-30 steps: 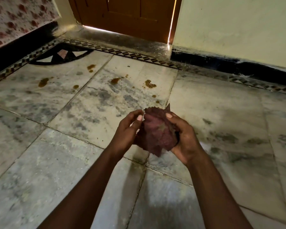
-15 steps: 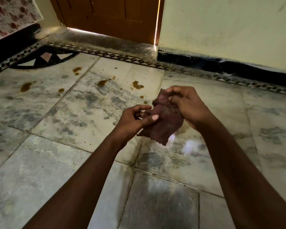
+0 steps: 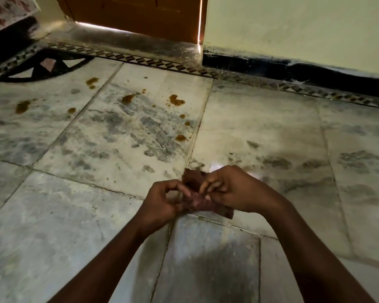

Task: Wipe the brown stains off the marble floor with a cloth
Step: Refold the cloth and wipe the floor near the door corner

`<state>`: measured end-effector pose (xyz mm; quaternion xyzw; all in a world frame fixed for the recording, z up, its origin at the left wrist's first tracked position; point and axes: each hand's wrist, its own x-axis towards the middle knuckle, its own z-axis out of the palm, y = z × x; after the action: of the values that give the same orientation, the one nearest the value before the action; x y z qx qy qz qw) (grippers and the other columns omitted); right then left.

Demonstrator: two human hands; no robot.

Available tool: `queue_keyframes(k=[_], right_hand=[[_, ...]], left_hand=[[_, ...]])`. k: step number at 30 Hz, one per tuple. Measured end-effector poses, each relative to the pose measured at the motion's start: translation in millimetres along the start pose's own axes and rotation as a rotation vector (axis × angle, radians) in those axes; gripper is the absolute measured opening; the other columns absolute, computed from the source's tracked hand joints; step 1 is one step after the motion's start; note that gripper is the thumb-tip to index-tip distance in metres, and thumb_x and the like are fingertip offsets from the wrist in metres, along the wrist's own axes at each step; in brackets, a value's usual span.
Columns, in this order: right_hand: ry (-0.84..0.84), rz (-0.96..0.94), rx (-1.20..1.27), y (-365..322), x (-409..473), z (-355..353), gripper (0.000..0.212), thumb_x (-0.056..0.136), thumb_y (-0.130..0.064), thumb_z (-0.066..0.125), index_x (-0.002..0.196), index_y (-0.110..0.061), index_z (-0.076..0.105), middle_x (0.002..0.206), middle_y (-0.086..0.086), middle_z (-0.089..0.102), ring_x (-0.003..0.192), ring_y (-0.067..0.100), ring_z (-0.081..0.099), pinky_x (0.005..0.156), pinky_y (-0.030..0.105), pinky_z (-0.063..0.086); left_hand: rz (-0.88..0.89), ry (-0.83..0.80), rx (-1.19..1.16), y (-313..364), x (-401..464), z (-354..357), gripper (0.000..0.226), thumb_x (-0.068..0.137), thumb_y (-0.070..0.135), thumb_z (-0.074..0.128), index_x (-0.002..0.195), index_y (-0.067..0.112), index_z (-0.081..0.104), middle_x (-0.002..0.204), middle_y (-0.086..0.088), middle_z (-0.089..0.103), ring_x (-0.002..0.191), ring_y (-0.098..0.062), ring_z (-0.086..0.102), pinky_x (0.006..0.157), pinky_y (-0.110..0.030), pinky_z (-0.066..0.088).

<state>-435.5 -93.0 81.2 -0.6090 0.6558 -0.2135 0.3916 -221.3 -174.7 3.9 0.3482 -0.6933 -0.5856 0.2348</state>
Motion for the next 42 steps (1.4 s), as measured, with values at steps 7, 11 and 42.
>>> queue_keyframes(k=[7,11,42], right_hand=[[-0.009,0.033,-0.090,0.3,29.0,-8.5,0.026,0.091,0.000,0.071,0.099,-0.024,0.076,0.071,-0.011,0.074,0.063,-0.004,0.067,0.061,0.013,0.049],[0.181,0.120,-0.046,17.6,62.2,-6.2,0.023,0.098,-0.009,0.071,0.117,-0.021,0.075,0.099,0.000,0.077,0.087,0.014,0.074,0.062,0.016,0.053],[0.468,0.290,-0.522,86.4,60.7,120.6,0.073,0.103,-0.063,0.021,0.168,-0.031,0.030,0.177,0.011,0.024,0.163,0.033,0.022,0.130,0.058,0.021]], left_hand=[[-0.130,0.128,-0.065,-18.3,0.9,8.0,0.015,0.090,-0.005,0.078,0.083,0.008,0.076,0.076,0.000,0.078,0.074,-0.011,0.074,0.071,-0.026,0.057],[-0.252,0.302,0.075,-24.3,34.3,9.8,0.006,0.096,0.015,0.077,0.102,0.014,0.075,0.090,0.001,0.078,0.089,-0.020,0.076,0.080,-0.038,0.061],[-0.008,0.427,0.720,-50.4,46.6,-15.8,0.043,0.094,0.021,0.061,0.135,0.007,0.065,0.140,-0.015,0.063,0.128,-0.036,0.058,0.103,-0.042,0.049]])
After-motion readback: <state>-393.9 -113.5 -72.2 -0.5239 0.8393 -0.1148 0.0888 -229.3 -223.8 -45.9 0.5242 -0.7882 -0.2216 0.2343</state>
